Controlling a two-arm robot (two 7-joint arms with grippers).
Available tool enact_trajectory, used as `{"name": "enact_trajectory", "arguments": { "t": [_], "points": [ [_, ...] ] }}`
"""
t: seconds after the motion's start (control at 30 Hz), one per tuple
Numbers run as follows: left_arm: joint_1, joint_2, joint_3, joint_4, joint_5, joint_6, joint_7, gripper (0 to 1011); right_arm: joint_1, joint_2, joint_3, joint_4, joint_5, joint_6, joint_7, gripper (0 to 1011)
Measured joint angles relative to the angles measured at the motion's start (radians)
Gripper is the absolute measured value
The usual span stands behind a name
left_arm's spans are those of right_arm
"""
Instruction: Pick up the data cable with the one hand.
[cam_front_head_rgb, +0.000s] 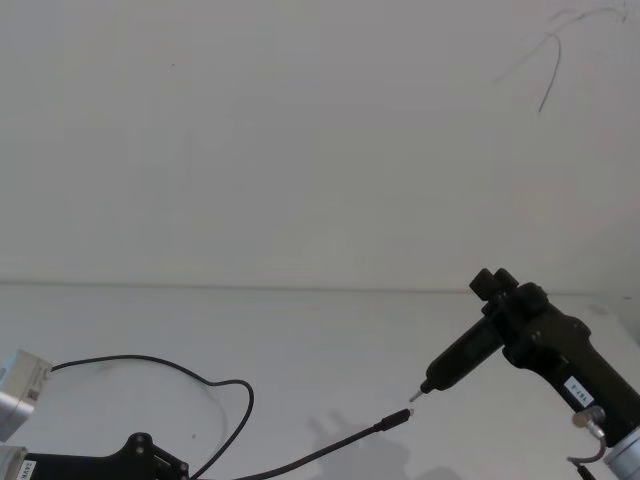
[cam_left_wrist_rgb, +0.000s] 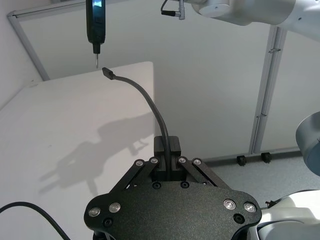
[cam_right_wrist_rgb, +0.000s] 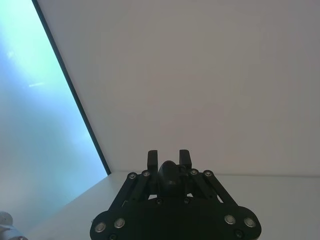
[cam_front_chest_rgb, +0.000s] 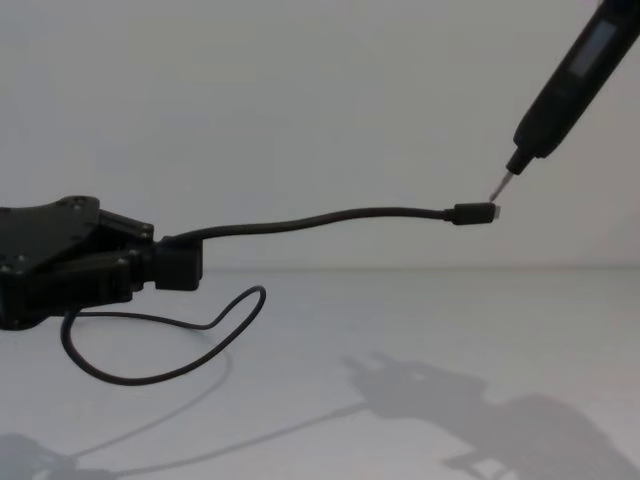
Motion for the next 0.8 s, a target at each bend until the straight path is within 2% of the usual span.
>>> {"name": "enact_trajectory", "arguments": {
  "t": [0.8],
  "points": [
    [0.0,0.0,0.0,0.0,0.0,0.0,0.0,42,-0.008,0.036,0.015,0.004,0.064,0.027,0.019,251]
  ]
}}
